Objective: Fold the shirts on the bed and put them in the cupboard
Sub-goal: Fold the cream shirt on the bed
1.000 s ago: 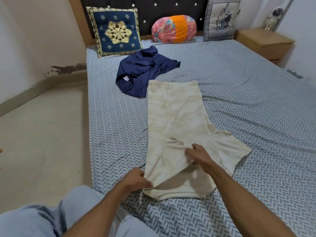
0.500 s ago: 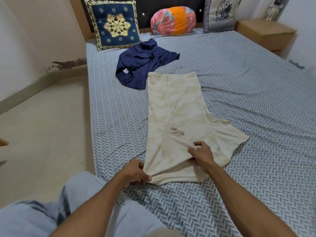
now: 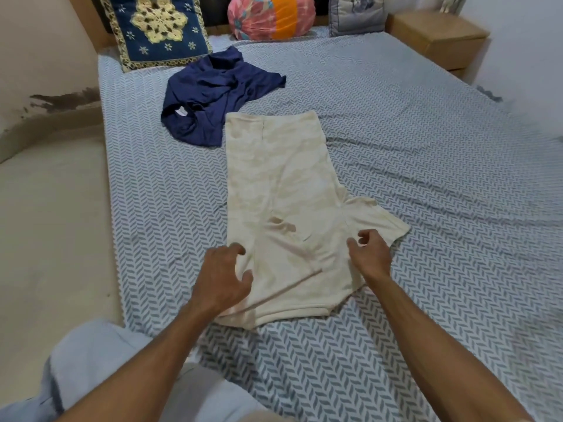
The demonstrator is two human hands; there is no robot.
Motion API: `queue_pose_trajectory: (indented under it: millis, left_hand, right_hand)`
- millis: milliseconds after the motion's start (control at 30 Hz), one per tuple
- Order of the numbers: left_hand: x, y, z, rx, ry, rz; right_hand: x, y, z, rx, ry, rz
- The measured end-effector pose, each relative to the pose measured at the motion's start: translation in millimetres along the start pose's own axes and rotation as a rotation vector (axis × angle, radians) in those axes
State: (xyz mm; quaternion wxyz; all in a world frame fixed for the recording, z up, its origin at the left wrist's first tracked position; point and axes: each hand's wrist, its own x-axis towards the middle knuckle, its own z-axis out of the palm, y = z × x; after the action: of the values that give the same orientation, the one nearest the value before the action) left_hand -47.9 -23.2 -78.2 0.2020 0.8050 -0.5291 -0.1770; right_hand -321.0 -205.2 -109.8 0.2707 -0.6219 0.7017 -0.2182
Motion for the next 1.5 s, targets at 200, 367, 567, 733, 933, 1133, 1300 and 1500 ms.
queue_pose_trajectory:
  millis: [200,367,567,733,933,1133,1300,1500]
  left_hand:
    - [24,60,50,-0.071,-0.374,0.182]
    - [39,63,58,0.106,-0.565,0.134]
    - [41,61,52,0.049,-0.620,0.117]
    - [42,58,45,-0.079,-0.614,0.080]
    - [41,47,28,-1.104,-0.410,-0.415]
    - [49,44,22,-1.257,-0.196,-0.691]
    - [44,46,30,-1.034,-0.134,-0.786]
    - [43,47,25,-1.028,-0.075,-0.854]
  right_hand:
    - [58,47,-46,0.140,0.107,0.345]
    - [79,52,-42,0.595,0.029,0.544]
    - [80,23,-36,0.670,0.123,0.465]
    - [29,-37,-16,0.363,0.168,-0.043]
    - [-43,-75,44,0.045,-0.023,-0.766]
    - [-67,-66,67,-0.352,-0.355,-1.100]
    - [-59,-25,42,-0.481,-0.331,-0.921]
    - [-38,21,3,-0.483,-0.259,-0.676]
